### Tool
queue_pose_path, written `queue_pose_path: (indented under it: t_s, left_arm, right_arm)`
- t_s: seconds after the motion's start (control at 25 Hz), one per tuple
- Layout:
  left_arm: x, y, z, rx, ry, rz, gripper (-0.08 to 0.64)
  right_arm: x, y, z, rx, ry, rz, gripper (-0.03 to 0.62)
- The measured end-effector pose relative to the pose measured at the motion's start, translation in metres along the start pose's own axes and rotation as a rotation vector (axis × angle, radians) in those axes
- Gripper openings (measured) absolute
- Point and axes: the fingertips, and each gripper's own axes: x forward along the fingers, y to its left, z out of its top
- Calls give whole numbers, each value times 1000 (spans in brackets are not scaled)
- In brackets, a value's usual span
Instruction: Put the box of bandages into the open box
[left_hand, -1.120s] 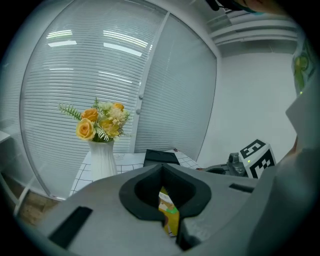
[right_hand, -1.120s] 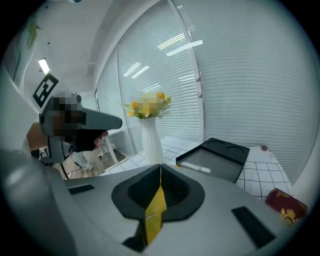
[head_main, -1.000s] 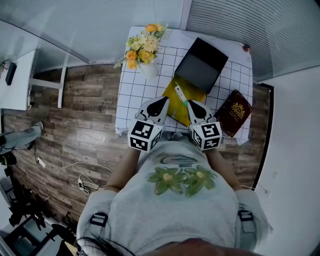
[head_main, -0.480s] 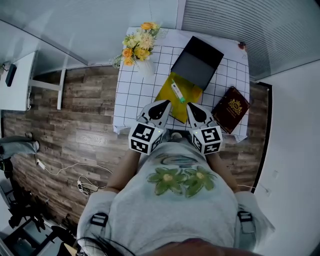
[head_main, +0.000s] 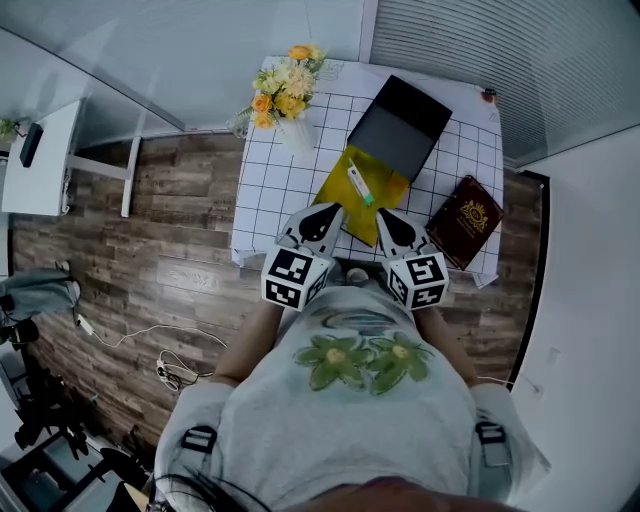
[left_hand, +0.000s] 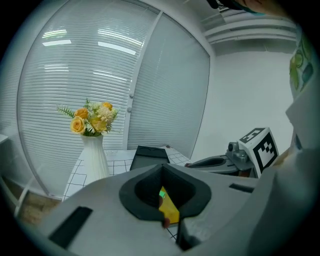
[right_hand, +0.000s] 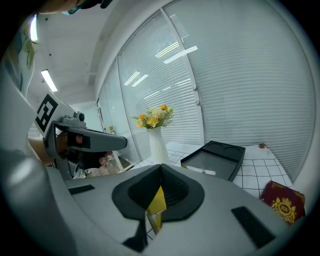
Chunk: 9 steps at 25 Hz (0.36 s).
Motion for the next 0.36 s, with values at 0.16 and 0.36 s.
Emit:
queue_pose_path:
  t_s: [0.16, 0.36]
  left_arm:
    - [-2, 3, -4, -5, 8, 24, 6]
    - [-5, -2, -7, -6, 11, 19, 6]
  right_arm:
    - [0, 6, -1, -8, 2, 20, 8]
    - [-4, 8, -7, -2, 17, 26, 8]
